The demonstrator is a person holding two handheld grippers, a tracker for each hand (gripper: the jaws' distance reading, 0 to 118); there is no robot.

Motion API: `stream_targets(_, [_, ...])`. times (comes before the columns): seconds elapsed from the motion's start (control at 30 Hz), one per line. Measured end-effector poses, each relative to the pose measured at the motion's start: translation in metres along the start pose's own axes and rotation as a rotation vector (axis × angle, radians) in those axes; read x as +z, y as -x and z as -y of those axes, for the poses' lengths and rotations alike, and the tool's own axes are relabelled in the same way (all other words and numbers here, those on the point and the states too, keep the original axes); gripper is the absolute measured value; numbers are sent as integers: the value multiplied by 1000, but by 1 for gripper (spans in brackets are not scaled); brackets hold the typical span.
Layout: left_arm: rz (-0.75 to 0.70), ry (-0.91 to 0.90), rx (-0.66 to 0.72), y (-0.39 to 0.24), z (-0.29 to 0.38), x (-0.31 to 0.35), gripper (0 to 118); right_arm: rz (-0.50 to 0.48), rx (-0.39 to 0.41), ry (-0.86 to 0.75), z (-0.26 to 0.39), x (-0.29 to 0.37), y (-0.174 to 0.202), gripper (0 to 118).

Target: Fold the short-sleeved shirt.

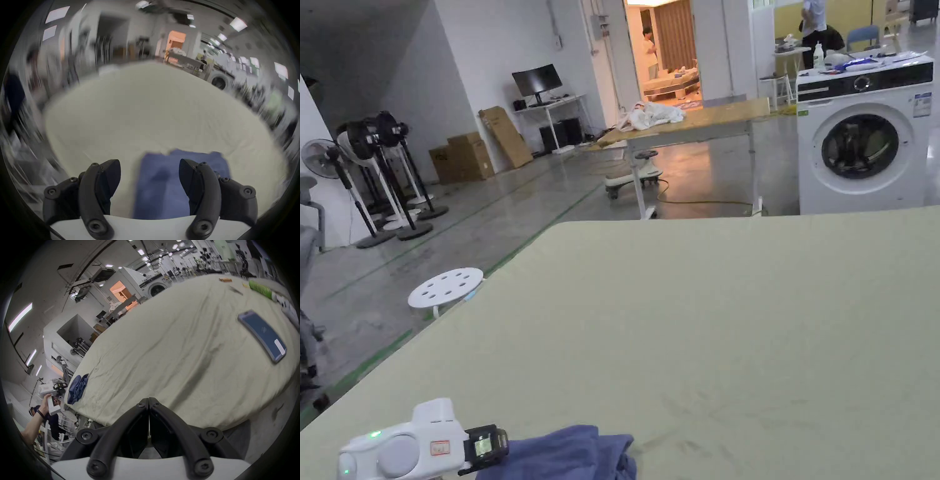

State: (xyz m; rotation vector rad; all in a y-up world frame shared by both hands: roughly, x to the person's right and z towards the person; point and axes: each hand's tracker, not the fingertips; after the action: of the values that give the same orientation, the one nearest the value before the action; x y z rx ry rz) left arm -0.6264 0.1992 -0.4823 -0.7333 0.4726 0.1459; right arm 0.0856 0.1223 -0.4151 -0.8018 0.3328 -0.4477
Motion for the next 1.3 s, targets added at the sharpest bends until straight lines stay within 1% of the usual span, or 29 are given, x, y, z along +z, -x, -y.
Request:
stream_targets(0.07, [-70, -203, -213, -18, 0, 45, 78, 15, 40, -60, -7, 9, 2, 0])
stream_targets(0.1, [-46, -273, -238, -23, 0, 66, 78, 24, 53, -88, -11, 12, 3, 0])
stream_targets(0.17, [82, -350, -181, -30, -3, 115, 78, 28, 84, -177, -20, 22, 9, 0])
stream_targets(0.2, [113, -383, -132, -37, -1, 134, 78, 24, 100, -214, -24, 27, 13, 0])
stream_targets(0.23, [136, -414, -119, -47, 1, 156, 78, 23, 123, -255, -29, 33, 18, 0])
stream_targets(0.3, [169, -513, -114, -57, 14, 183, 78, 42, 186, -332, -36, 44, 29, 0])
stream_targets(0.33, [222, -551, -104, -66, 23, 199, 78, 54, 225, -363, -38, 48, 34, 0])
stream_targets(0.37, [317, -560, -81, -74, 33, 212, 76, 64, 258, -400, -40, 53, 40, 0])
stream_targets(0.43, [396, -633, -5, -97, 57, 232, 74, 75, 311, -446, -42, 62, 51, 0])
stream_targets(0.47, [421, -644, -16, -109, 67, 239, 73, 79, 333, -472, -42, 66, 56, 0])
stream_targets(0.5, [431, -663, -38, -120, 76, 245, 69, 77, 342, -495, -41, 70, 61, 0])
stream_targets(0.53, [414, -684, -68, -132, 86, 249, 62, 69, 347, -515, -40, 74, 65, 0])
stream_targets(0.57, [395, -702, -116, -144, 94, 254, 45, 63, 343, -528, -39, 77, 69, 0])
stream_targets(0.6, [378, -709, -136, -154, 100, 259, 33, 70, 347, -561, -38, 80, 71, 0])
stream_targets(0.63, [356, -705, -101, -163, 105, 265, 25, 80, 355, -589, -36, 82, 75, 0])
stream_targets(0.67, [334, -733, -99, -168, 111, 265, 17, 81, 366, -586, -34, 84, 79, 0])
stream_targets(0.73, [352, -744, -79, -173, 118, 273, 2, 93, 403, -602, -32, 88, 83, 0])
stream_targets(0.77, [361, -752, -75, -174, 121, 276, 0, 96, 428, -608, -31, 91, 86, 0])
stream_targets(0.8, [365, -749, -71, -173, 123, 273, 0, 101, 444, -616, -30, 93, 89, 0])
stream_targets(0.9, [349, -735, -64, -171, 121, 274, 0, 108, 450, -622, -32, 95, 94, 0])
stream_targets(0.97, [381, -737, -61, -167, 122, 272, 0, 128, 464, -630, -32, 93, 98, 0])
stream_targets(1.07, [351, -738, -110, -171, 124, 272, 0, 137, 480, -627, -33, 91, 100, 0])
stream_targets(1.3, [381, -732, -121, -175, 122, 272, 0, 149, 461, -618, -34, 88, 94, 0])
